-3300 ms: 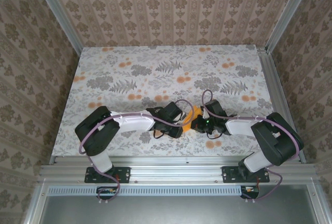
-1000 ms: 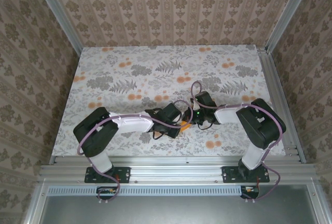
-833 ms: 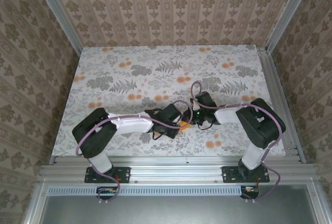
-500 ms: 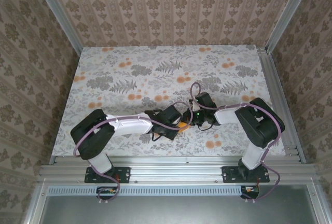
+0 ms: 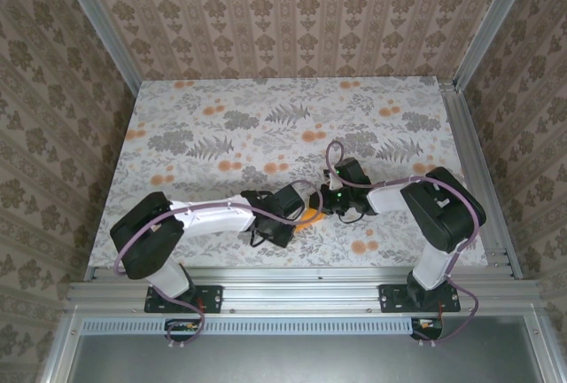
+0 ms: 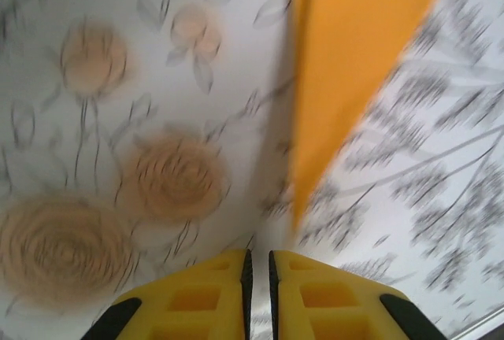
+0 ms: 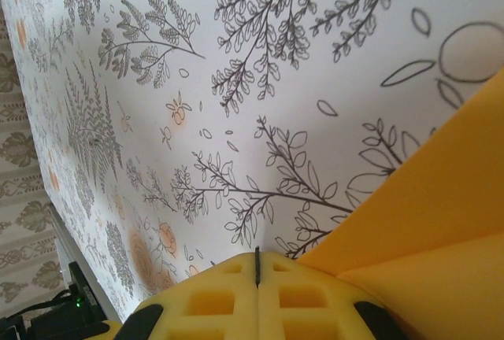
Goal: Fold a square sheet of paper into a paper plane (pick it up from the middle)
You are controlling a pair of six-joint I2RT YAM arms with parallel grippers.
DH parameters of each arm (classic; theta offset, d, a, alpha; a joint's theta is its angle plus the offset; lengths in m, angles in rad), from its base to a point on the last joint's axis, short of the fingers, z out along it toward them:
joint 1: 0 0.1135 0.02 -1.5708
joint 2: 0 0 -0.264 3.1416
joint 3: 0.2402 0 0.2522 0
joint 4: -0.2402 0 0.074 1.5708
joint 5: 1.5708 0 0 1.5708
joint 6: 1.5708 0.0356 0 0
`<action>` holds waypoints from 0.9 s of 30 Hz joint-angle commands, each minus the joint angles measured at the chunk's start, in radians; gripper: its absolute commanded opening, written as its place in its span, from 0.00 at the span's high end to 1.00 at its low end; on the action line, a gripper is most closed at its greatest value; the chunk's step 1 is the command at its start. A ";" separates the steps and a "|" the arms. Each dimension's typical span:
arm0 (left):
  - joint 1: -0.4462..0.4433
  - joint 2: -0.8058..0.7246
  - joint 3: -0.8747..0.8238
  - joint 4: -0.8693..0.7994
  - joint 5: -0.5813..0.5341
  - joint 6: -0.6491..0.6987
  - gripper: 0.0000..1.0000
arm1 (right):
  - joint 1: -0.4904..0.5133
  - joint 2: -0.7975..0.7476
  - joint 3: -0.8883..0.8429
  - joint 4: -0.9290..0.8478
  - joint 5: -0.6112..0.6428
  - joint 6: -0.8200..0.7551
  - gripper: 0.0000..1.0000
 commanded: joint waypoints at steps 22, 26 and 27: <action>0.130 0.068 0.151 0.184 0.199 0.018 0.92 | 0.002 0.007 -0.052 -0.040 0.117 0.003 0.95; 0.132 0.113 0.135 0.220 0.222 0.010 0.94 | 0.002 -0.004 -0.053 -0.048 0.118 0.001 0.95; 0.131 0.116 0.126 0.226 0.224 0.008 0.95 | 0.001 -0.005 -0.052 -0.050 0.118 0.001 0.95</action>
